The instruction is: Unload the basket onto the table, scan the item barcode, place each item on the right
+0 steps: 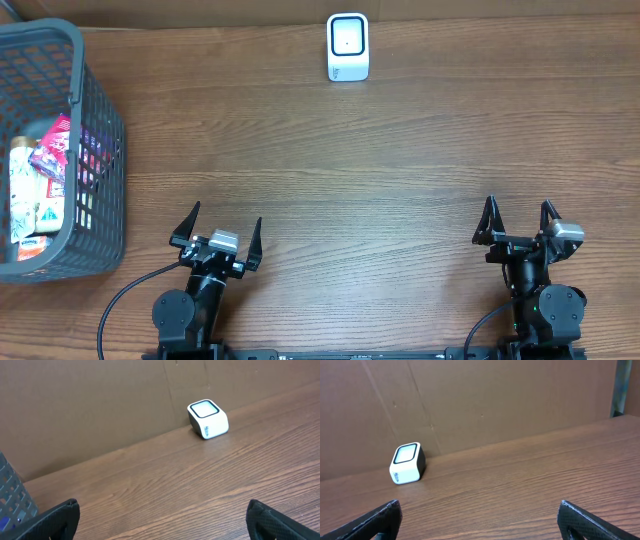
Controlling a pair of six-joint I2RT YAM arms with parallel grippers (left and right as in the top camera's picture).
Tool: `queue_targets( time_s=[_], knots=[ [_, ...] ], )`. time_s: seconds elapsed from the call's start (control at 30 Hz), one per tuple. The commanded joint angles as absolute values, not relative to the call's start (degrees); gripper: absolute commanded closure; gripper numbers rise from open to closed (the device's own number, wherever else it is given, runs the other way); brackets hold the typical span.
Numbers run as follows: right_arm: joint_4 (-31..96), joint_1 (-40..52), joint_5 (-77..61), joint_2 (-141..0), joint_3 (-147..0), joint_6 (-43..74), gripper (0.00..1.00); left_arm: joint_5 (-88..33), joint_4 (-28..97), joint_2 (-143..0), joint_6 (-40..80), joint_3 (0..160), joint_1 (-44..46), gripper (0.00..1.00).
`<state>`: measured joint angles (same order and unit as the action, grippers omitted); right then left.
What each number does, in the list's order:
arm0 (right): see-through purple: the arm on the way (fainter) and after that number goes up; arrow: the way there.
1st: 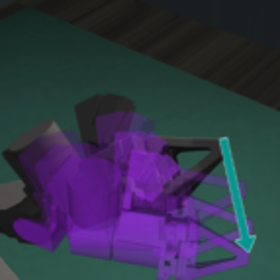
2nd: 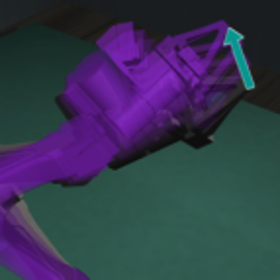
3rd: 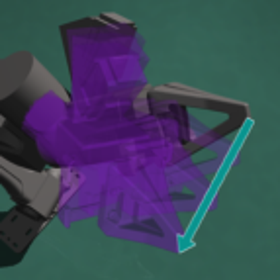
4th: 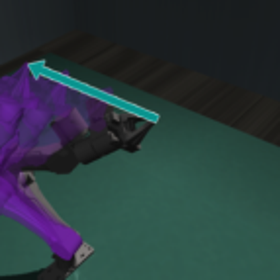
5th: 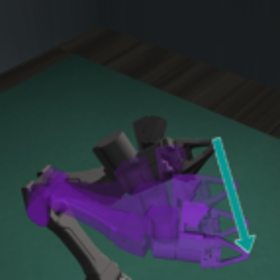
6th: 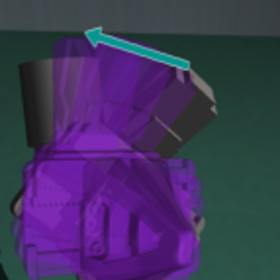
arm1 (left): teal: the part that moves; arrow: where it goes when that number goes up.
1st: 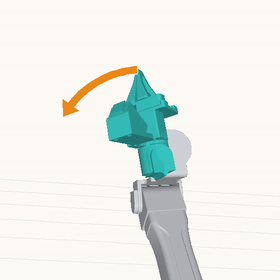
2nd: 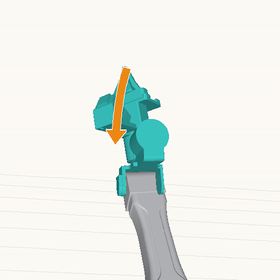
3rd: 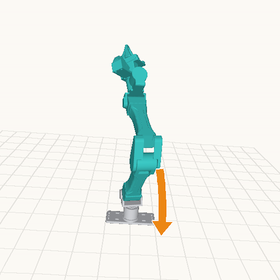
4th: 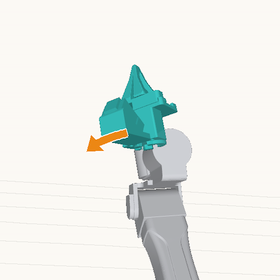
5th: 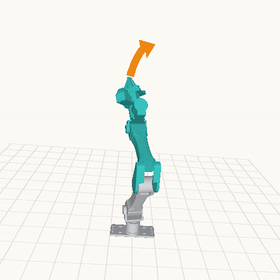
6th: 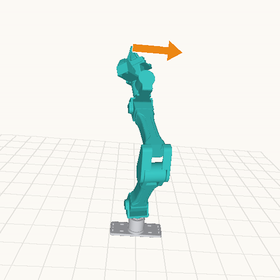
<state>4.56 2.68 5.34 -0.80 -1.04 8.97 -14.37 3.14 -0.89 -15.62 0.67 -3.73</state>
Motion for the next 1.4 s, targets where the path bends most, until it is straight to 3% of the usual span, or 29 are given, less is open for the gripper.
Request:
queue_targets(
  time_s=[0.0, 0.6, 0.97, 1.37],
  knots=[
    [4.29, 2.94, 5.21, -0.19, -0.47, 8.71, 0.0, -14.85, 2.96, -0.38, -16.51, 0.3, -3.25, 0.0],
    [4.32, 2.94, 5.23, -0.19, -0.47, 8.71, 0.0, -15.18, 2.96, -0.38, -16.23, 0.3, -3.25, 0.0],
    [4.29, 2.94, 5.23, -0.19, -0.47, 8.71, 0.0, -18.04, 2.33, -0.38, 8.08, 0.32, -3.01, 0.0],
    [4.38, 2.94, 5.21, -0.19, -0.47, 8.71, 0.0, -6.76, 7.2, -4.97, 9.47, 10.13, -3.03, 0.0]
  ],
)
